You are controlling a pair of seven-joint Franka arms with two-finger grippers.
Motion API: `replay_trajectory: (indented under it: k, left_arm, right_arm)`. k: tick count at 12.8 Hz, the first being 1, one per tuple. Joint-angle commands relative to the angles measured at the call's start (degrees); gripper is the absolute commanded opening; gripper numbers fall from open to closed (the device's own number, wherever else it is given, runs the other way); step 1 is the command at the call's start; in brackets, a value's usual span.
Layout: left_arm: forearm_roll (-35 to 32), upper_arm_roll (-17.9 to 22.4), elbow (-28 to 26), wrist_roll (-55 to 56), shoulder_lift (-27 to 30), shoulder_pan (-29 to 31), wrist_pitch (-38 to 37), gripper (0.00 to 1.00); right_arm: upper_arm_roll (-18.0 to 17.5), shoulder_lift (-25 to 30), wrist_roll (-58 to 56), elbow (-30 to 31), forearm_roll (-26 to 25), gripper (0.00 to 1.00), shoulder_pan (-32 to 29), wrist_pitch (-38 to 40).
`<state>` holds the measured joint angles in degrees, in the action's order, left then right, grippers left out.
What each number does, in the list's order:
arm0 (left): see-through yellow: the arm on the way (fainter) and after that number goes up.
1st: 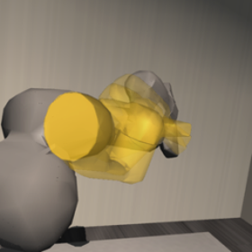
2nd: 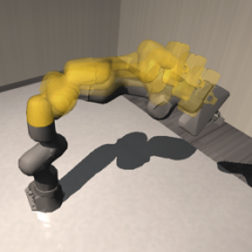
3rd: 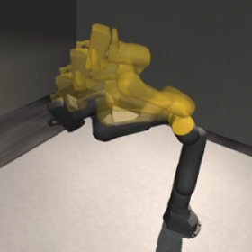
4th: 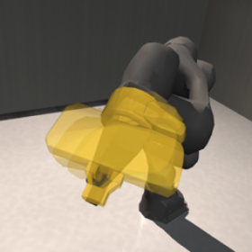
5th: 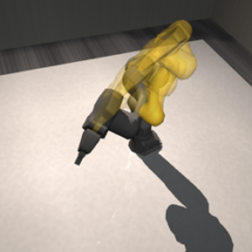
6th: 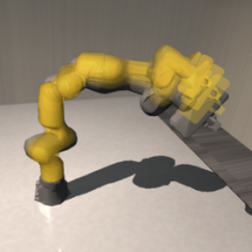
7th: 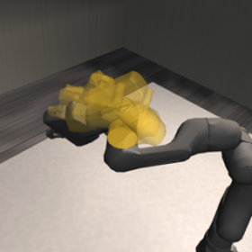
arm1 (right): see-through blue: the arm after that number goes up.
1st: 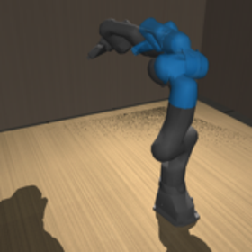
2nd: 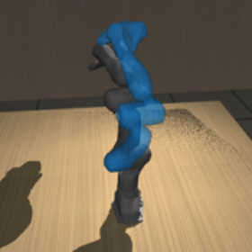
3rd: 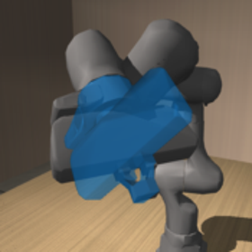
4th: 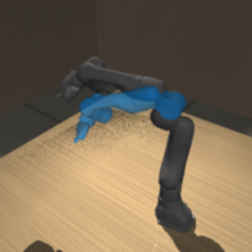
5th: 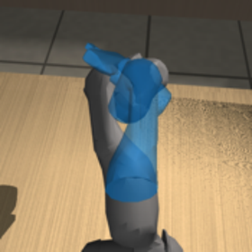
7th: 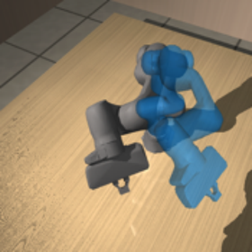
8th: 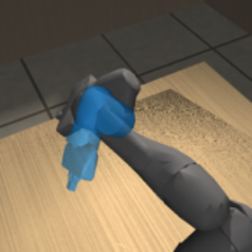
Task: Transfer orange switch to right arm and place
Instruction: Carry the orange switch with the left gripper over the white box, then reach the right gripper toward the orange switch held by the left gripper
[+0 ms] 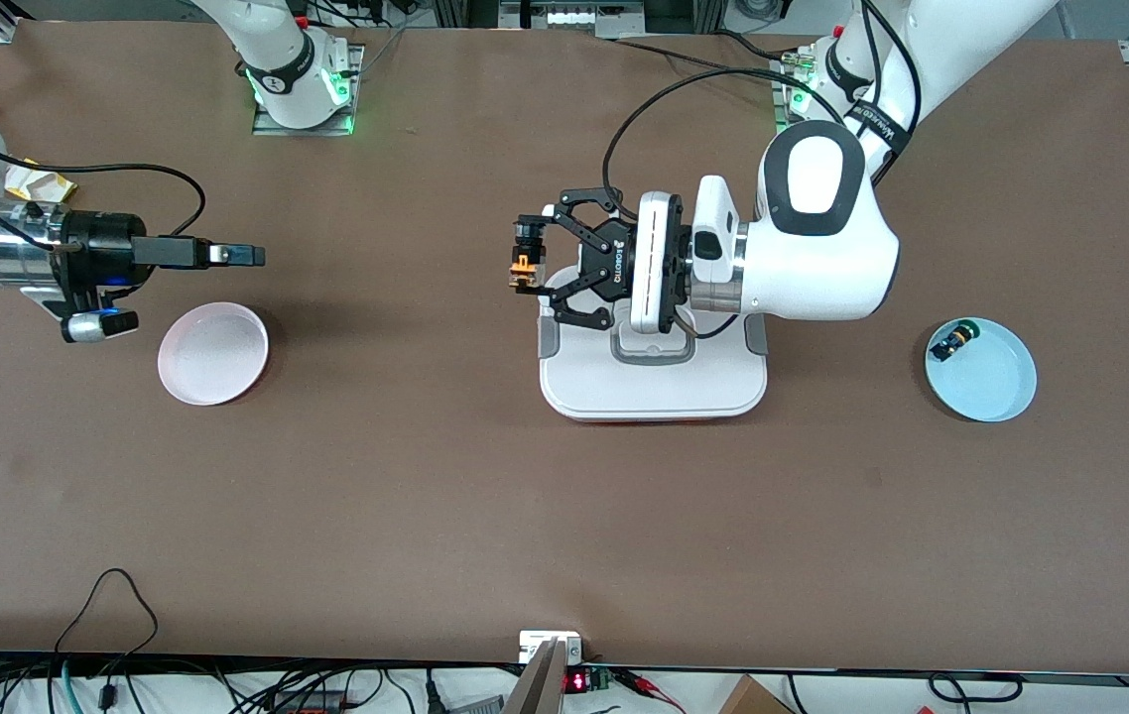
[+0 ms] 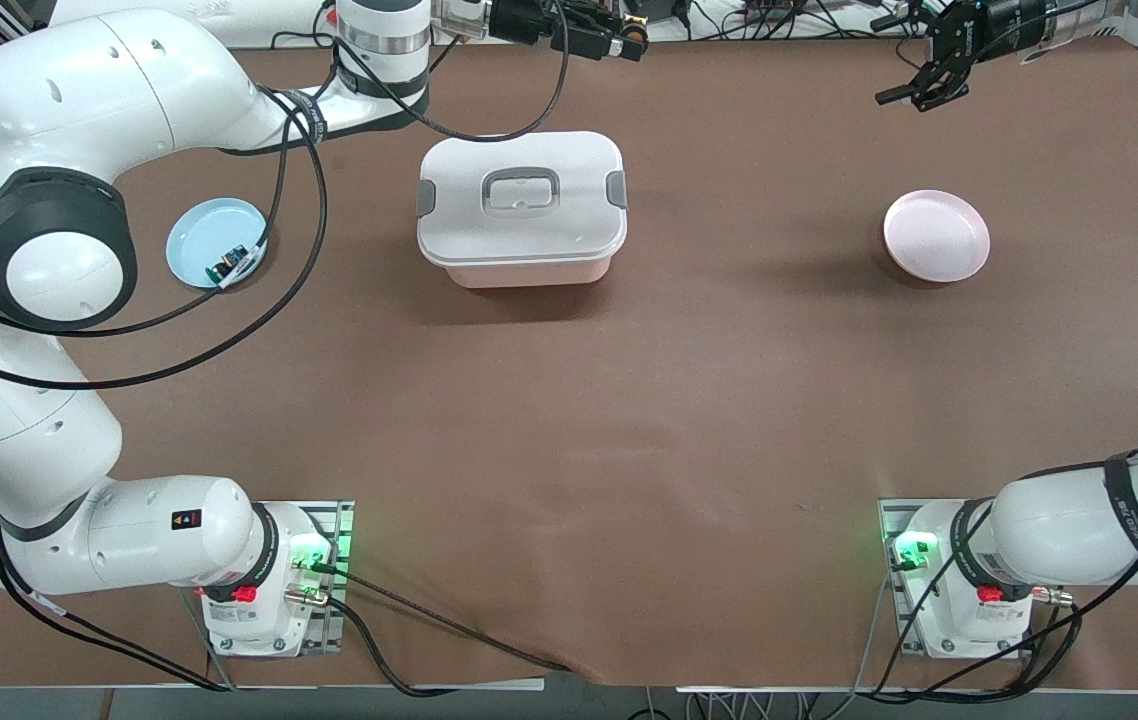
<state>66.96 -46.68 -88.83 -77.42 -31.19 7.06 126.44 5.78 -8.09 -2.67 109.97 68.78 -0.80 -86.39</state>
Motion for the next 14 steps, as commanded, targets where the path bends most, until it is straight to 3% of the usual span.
replay_trajectory:
  k: [1,2,10,13,14]
  left_arm:
    - [2.47,-0.34,-1.26,-1.86,1.21,0.15,0.91,0.08]
    - [2.47,-0.34,-1.26,-1.94,1.21,-0.02,0.91,0.07]
    - [2.47,-0.34,-1.78,-1.86,1.13,-0.11,0.38,0.07]
    - [2.47,-0.43,-2.14,-1.94,1.3,0.15,0.21,0.06]
    - [2.47,-0.43,-2.05,-1.86,1.3,0.15,0.21,0.06]
  right_arm:
    - [-0.59,0.88,0.56,5.49,8.87,1.0,0.09,0.87]
    - [-0.59,0.89,0.65,7.35,12.66,1.0,1.31,0.78]
    - [-0.59,-4.46,1.0,6.14,25.67,1.0,11.32,0.17]
    - [-0.59,-6.14,1.44,5.87,30.34,1.0,16.6,-5.1]
    - [-0.59,-7.02,1.35,5.87,34.02,1.0,18.01,-5.89]
